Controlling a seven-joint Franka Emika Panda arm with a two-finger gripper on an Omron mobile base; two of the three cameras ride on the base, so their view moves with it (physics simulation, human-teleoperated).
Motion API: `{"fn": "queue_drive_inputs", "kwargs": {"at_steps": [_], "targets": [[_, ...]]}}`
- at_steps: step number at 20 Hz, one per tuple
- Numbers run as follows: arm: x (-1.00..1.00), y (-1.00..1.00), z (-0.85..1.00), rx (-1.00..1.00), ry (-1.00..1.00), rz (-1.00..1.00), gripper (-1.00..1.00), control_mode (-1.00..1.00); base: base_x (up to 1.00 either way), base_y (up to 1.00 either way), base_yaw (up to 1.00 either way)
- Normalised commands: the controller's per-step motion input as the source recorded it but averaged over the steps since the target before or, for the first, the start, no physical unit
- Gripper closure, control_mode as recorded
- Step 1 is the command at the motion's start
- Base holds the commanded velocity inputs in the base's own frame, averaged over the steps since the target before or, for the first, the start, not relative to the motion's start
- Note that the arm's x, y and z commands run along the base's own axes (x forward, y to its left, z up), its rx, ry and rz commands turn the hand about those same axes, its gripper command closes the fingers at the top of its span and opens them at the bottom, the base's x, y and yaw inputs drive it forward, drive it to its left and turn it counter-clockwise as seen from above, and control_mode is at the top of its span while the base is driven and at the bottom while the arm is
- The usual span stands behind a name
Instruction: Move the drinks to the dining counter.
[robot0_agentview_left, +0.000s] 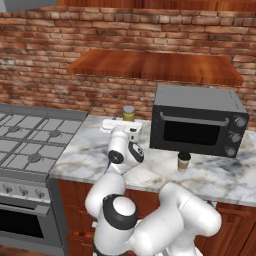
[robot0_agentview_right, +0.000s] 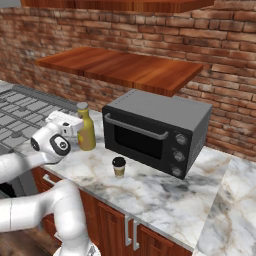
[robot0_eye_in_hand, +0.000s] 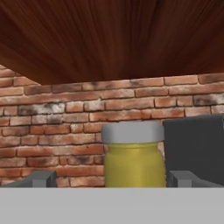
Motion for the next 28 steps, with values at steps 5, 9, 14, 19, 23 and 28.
{"fn": "queue_drive_inputs", "kwargs": {"at_steps": [5,9,14,19,23,28], "targets": [[0.21,0.00,0.00,0.00,0.00,0.00,-1.00,-1.00,0.00,0.00,0.00],[0.20,0.00,0.00,0.00,0.00,0.00,-1.00,-1.00,0.00,0.00,0.00],[0.13,-0.01,0.00,0.00,0.00,0.00,-1.00,-1.00,0.00,0.00,0.00],[-0.26,-0.01,0.00,0.00,-0.08,0.00,-1.00,-1.00,0.00,0.00,0.00],[-0.48,0.00,0.00,0.00,-0.15,0.00,-1.00,-1.00,0.00,0.00,0.00],[-0.06,-0.21,0.06,0.06,-0.05,0.00,-1.00,-1.00,0.00,0.00,0.00]]}}
